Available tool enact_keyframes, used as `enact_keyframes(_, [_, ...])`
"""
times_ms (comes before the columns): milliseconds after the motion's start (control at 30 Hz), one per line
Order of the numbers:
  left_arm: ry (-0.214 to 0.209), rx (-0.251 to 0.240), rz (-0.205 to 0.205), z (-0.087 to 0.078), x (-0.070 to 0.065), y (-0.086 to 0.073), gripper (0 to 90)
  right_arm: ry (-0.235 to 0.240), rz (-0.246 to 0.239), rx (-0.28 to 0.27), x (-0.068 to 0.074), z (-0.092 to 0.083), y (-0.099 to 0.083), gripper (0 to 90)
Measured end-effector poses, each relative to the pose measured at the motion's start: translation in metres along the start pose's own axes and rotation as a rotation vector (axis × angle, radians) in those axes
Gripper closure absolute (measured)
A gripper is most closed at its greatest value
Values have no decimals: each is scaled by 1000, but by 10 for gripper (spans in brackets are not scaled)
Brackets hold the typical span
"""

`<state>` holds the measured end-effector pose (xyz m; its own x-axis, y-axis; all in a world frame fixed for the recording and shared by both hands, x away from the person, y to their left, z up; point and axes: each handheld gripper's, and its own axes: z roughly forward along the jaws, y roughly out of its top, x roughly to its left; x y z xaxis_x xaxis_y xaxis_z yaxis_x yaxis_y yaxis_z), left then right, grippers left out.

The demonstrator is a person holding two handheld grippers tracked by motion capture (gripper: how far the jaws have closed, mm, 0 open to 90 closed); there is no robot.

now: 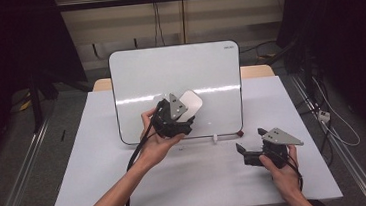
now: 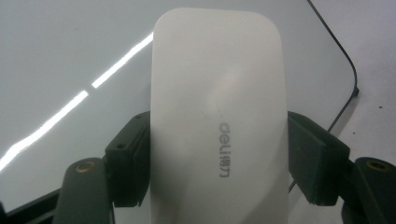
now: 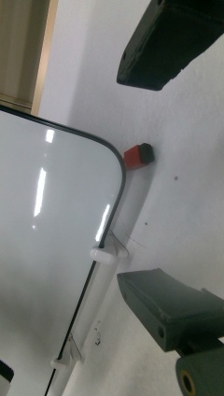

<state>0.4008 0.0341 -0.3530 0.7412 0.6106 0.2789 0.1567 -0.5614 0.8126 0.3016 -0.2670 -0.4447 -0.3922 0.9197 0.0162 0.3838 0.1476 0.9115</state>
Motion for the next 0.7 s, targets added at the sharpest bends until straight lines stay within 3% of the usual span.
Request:
enact_keyframes(367, [17,-19,-27,-21,16,-12,306,-12,4,1,0,3,1,53])
enact_keyframes(400, [17,-13,-12,-23,18,-13,306,-11,4,4,0,3,1,53])
enact_keyframes(533, [20,-23,-34,-29,23,-18,306,-10,-7,11,2,6,1,55])
enact_keyframes(700, [48,-15,-48,-37,31,-24,307,-8,-6,14,1,6,0,55])
